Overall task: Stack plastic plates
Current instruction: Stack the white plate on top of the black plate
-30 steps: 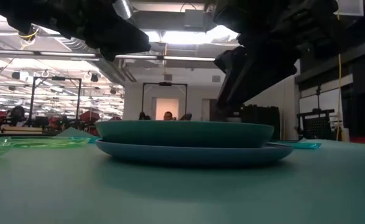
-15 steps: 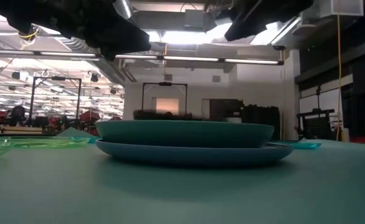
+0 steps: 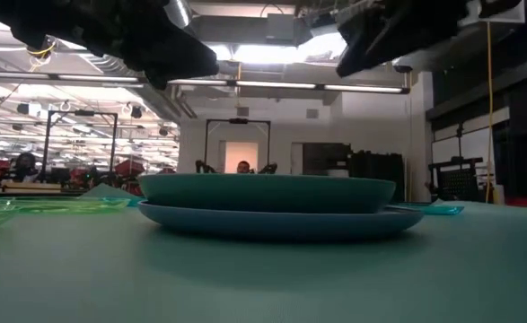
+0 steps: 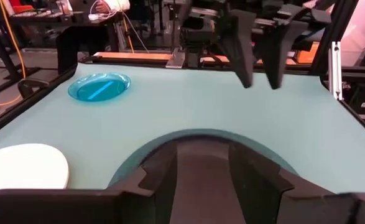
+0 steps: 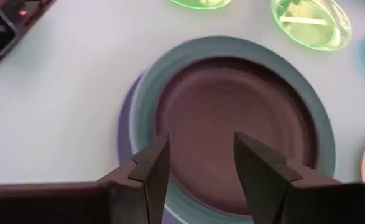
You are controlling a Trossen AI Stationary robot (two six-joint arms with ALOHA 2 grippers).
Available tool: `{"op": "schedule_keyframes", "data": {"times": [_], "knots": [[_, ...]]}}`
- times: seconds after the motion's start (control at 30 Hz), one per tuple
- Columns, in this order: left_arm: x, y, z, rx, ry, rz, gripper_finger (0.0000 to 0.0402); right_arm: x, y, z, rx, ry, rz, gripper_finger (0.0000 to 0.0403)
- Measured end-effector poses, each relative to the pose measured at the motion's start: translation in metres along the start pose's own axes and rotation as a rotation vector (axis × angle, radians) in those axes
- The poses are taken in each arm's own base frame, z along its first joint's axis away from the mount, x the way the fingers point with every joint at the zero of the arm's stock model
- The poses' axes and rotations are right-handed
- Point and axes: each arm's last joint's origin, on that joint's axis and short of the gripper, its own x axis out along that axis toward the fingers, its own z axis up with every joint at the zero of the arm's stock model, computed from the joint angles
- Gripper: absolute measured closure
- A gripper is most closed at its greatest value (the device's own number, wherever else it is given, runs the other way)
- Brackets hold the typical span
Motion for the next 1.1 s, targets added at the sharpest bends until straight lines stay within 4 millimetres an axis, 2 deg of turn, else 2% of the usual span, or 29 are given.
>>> {"op": "schedule_keyframes", "data": {"times": [0.13,0.27,0.5,0.73,0.97,1.1], "knots": [[0.003,0.003,-0.002,0.002,0.011,0.014,0.0264,0.000,-0.015,-0.021,0.067,0.008,-0.052,0.0235],[0.006,0.015,-0.001,-0.010,0.006,0.066,0.0264,-0.002,-0.033,-0.034,0.106,-0.004,-0.108,0.0235],[0.011,0.036,-0.001,-0.021,0.021,0.126,0.0264,0.000,-0.076,-0.056,0.120,0.003,-0.231,0.0235],[0.014,0.064,0.001,0.025,0.027,0.226,0.0264,-0.012,-0.123,-0.079,0.208,0.026,-0.331,0.0235],[0.015,0.084,0.000,0.006,0.026,0.186,0.0264,-0.011,-0.165,-0.104,0.459,0.009,-0.454,0.0235],[0.009,0.094,-0.018,0.003,0.035,0.156,0.0264,0.000,-0.182,-0.123,0.673,0.006,-0.500,0.0235]]}}
